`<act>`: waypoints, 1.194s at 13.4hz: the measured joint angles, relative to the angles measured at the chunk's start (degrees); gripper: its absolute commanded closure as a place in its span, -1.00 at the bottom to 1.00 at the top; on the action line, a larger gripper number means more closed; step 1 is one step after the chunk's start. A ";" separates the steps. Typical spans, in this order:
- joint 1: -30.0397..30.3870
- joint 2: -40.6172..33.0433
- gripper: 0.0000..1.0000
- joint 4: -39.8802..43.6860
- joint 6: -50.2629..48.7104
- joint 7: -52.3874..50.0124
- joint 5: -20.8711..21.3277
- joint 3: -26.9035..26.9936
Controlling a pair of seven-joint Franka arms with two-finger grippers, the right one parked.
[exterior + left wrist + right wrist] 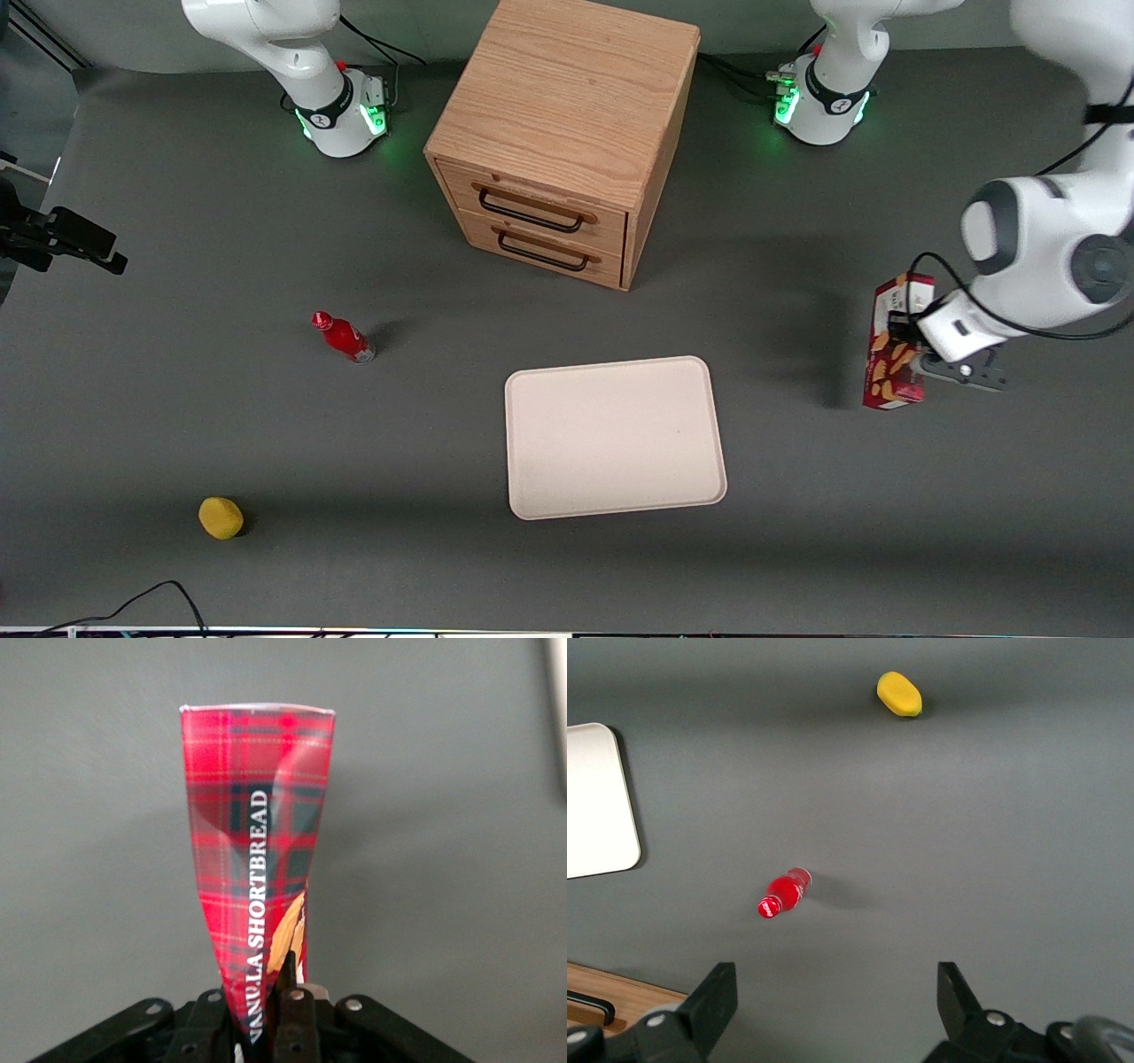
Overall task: Place red cookie box on tray
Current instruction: 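Lift the box and carry it with the left gripper toward the tray, then lower the box onto the cream tray and open the left gripper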
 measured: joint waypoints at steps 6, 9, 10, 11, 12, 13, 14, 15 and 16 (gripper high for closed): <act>-1.11 0.59 1.00 21.38 -18.47 -25.55 -0.62 -10.44; -3.47 8.23 1.00 23.62 -9.86 -43.66 1.99 -20.84; -4.74 11.50 1.00 24.03 -5.50 -48.23 4.84 -22.35; -6.07 14.87 1.00 24.13 -0.86 -52.30 8.36 -22.97; -7.40 18.51 1.00 24.16 3.54 -55.79 12.07 -23.08; -8.42 22.16 1.00 24.22 7.38 -58.96 15.97 -23.10; -9.05 25.62 1.00 24.23 10.77 -62.07 20.13 -23.10; -9.29 28.44 1.00 24.23 13.31 -64.05 23.20 -23.10; -9.15 31.00 -0.98 24.25 15.09 -64.57 25.12 -23.00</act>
